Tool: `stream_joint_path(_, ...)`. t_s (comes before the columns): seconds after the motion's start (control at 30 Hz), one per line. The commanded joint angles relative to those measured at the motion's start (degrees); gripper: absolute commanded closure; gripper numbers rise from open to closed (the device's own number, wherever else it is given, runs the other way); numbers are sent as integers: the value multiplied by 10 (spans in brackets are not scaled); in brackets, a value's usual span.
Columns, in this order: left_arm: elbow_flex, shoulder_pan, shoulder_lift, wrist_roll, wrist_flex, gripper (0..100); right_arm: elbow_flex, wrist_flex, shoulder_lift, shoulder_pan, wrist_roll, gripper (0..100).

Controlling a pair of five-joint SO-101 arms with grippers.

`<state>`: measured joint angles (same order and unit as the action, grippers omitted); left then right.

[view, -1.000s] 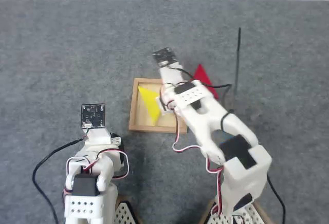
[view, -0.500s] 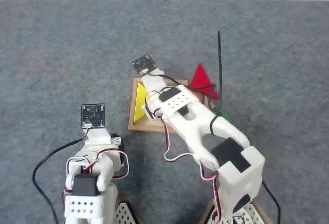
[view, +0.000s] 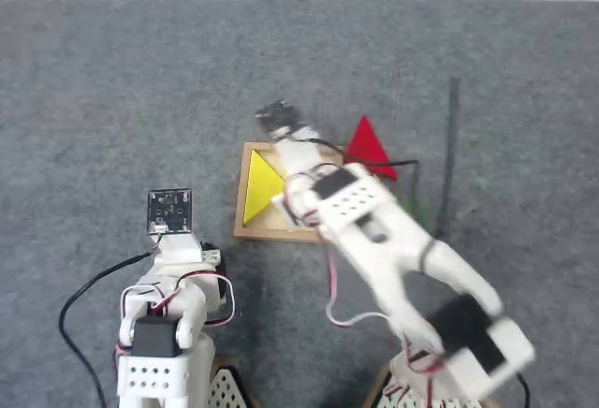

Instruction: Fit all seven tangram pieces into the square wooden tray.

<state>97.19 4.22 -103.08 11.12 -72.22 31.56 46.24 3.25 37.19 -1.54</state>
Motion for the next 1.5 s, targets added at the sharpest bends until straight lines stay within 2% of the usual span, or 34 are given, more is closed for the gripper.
stream_joint_path(0.0,-7,4,-11,-6,-1,986,24,53,123,-97,24,989)
stream_joint_path(0.17,-7,4,-11,-6,-1,986,1,149,144,-186,122,988)
stream_joint_path(0.3,-7,4,-11,-6,-1,986,-4,153,113,-218,141,979)
stream_joint_path(0.5,-7,4,-11,-6,-1,986,-50,131,57,-222,138,820)
stream_joint_path(0.67,-7,4,-11,-6,-1,986,-207,175,-26,-218,136,808)
stream_joint_path(0.9,-7,4,-11,-6,-1,986,-456,256,-245,-233,142,801)
stream_joint_path(1.0,-7,4,-11,-6,-1,986,-530,260,-319,-234,142,724)
stream_joint_path(1.1,-7,4,-11,-6,-1,986,-568,267,-361,-225,150,667)
stream_joint_path(1.47,-7,4,-11,-6,-1,986,-581,271,-394,-213,161,664)
